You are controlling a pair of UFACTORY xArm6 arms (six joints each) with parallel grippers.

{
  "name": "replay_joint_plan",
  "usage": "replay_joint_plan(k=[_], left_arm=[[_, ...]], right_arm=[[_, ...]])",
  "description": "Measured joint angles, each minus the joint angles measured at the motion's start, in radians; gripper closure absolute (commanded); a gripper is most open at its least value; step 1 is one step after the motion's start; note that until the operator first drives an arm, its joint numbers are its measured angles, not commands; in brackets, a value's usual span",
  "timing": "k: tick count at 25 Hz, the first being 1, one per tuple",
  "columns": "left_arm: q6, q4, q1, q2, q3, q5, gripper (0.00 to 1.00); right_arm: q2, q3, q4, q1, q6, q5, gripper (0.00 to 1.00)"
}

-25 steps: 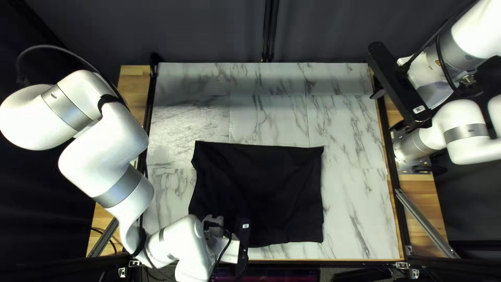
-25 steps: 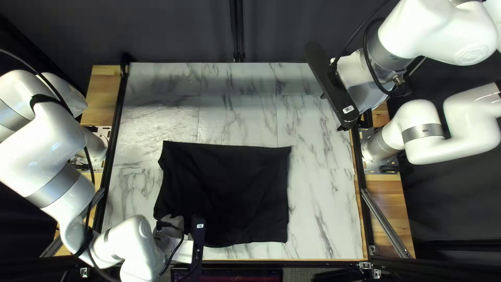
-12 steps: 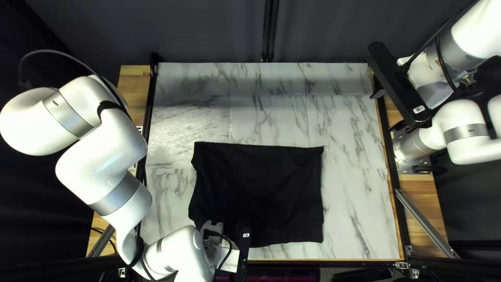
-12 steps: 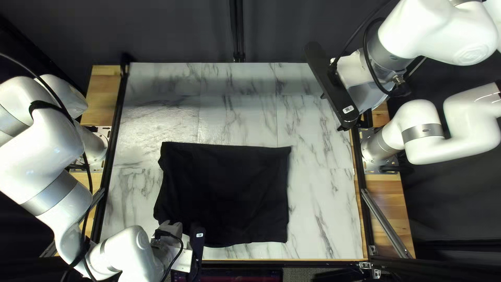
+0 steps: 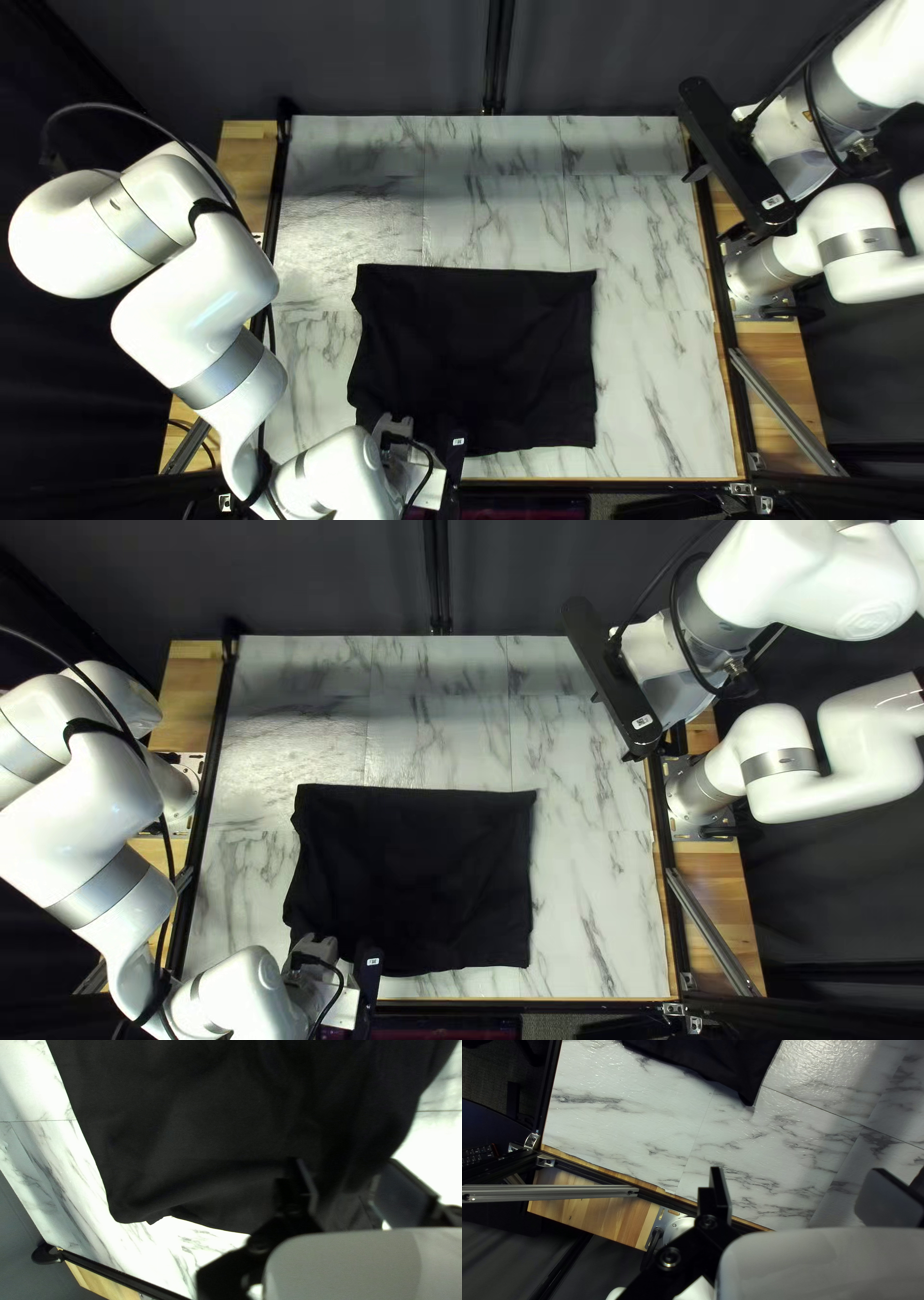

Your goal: Fold t-shirt

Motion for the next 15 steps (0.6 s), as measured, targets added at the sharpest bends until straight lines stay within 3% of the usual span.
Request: replay_joint_plan(k=[6, 15], left_arm=[[0.0, 0.001, 0.003, -0.055, 0.061, 0.002, 0.0], [-0.018, -0.026, 0.033, -0.267, 0.35, -0.098, 0.0]], right_arm=[[0.0, 0.0, 0.0, 0.0, 0.0, 0.0, 0.0], [0.0, 0.0, 0.0, 0.0, 0.0, 0.0, 0.0]])
